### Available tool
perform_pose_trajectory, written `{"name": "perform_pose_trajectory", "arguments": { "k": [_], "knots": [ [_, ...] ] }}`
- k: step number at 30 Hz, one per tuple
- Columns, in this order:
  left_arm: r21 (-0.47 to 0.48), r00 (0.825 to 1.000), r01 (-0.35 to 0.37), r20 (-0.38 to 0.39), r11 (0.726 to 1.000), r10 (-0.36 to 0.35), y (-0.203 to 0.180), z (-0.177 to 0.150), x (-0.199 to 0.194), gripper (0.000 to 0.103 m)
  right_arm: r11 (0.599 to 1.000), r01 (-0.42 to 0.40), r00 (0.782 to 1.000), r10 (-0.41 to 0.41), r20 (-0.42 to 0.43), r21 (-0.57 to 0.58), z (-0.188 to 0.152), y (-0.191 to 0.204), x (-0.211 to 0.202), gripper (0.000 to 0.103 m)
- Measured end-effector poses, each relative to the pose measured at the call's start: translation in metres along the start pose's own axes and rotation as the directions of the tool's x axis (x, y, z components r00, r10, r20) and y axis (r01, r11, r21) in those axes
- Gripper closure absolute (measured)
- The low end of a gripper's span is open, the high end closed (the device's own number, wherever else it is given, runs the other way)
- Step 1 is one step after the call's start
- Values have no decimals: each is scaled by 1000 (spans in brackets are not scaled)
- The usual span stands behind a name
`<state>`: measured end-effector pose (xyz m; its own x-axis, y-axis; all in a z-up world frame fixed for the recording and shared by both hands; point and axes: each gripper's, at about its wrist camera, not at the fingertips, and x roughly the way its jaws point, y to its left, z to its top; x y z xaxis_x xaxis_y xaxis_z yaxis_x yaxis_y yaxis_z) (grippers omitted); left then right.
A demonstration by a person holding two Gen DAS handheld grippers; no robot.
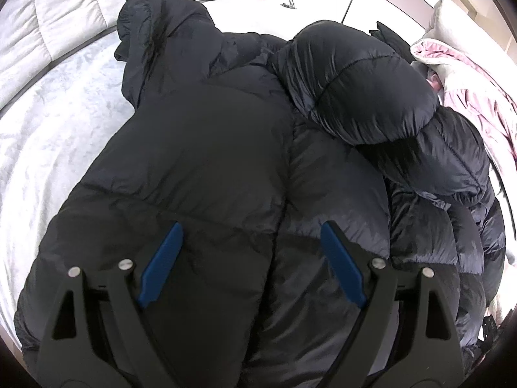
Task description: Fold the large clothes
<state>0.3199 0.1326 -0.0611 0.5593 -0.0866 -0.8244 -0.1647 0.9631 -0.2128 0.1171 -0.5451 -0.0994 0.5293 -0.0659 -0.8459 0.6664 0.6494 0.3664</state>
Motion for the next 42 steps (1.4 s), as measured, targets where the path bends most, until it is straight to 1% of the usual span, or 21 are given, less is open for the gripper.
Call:
{"name": "perform_pose_trajectory", "arguments": {
  "k": [1, 2, 3, 4, 6, 8, 10, 13, 16, 18, 21, 22, 23, 26, 29, 30, 32, 34, 38, 40, 42],
  "knots": [
    [-4, 1000, 3, -1, 1000, -3, 1, 0, 0, 16, 1000, -9, 1000, 9, 24, -20, -1, 1, -5, 73],
    [-11, 1000, 4, -1, 1000, -4, 3, 1, 0, 16, 999, -14, 999, 15, 37, -37, -4, 9, -3, 93],
    [-15, 1000, 4, -1, 1000, -4, 4, 1, 0, 16, 998, -49, 997, 52, 58, -42, -4, 10, -11, 96],
    [-19, 1000, 5, -1, 1000, -5, 5, 1, 0, 16, 996, -79, 992, 82, 93, -39, -4, 11, -22, 97],
    [-19, 1000, 5, -3, 1000, -6, 5, 2, 1, 16, 992, -82, 981, 96, 166, -92, 1, 18, -48, 97],
    [-20, 1000, 5, -4, 1000, -5, 5, 2, 1, 16, 985, -88, 966, 120, 230, -145, 13, 34, -72, 97],
    [-23, 1000, 8, -4, 1000, -8, 5, 3, 2, 16, 977, -118, 957, 159, 244, -177, 28, 55, -91, 98],
    [-32, 1000, 14, -7, 999, -15, 7, 4, 3, 16, 952, -151, 933, 226, 281, -266, 62, 107, -133, 98],
    [-47, 1000, 18, -6, 999, -19, 10, 5, 3, 16, 918, -174, 910, 288, 298, -356, 84, 175, -162, 98],
    [-53, 1000, 20, -5, 998, -21, 10, 5, 3, 16, 879, -181, 894, 334, 298, -441, 95, 241, -182, 98],
    [-52, 1000, 19, -7, 998, -19, 10, 6, 3, 16, 815, -178, 882, 381, 277, -551, 91, 319, -200, 98],
    [-51, 1000, 19, -6, 999, -19, 11, 6, 3, 16, 800, -180, 880, 391, 269, -573, 89, 344, -193, 98],
    [-51, 1000, 19, -4, 999, -19, 11, 6, 3, 16, 766, -189, 875, 415, 248, -614, 80, 378, -195, 98],
    [-54, 1000, 16, -3, 998, -16, 12, 6, 4, 16, 696, -199, 862, 459, 215, -690, 52, 452, -187, 98],
    [-66, 1000, 13, 0, 998, -13, 16, 7, 3, 16, 621, -226, 858, 492, 149, -750, 18, 511, -166, 98],
    [-71, 1000, 13, 3, 997, -13, 17, 7, 2, 16, 601, -239, 859, 497, 122, -762, 6, 523, -157, 98],
    [-77, 1000, 13, 6, 997, -12, 19, 9, 2, 16, 543, -270, 866, 498, 46, -795, -26, 555, -130, 98],
    [-85, 1000, 14, 5, 996, -13, 21, 10, 2, 16, 495, -279, 876, 482, -8, -823, -59, 574, -106, 98],
    [-113, 1000, 18, 9, 993, -17, 30, 15, 2, 16, 396, -293, 905, 409, -118, -870, -129, 611, -41, 98],
    [-127, 1000, 21, 11, 992, -20, 35, 16, 0, 16, 368, -298, 918, 362, -160, -880, -154, 620, -11, 98],
    [-148, 1000, 24, 14, 989, -22, 41, 17, -1, 16, 361, -306, 932, 302, -200, -881, -173, 622, 24, 98]
  ]
}}
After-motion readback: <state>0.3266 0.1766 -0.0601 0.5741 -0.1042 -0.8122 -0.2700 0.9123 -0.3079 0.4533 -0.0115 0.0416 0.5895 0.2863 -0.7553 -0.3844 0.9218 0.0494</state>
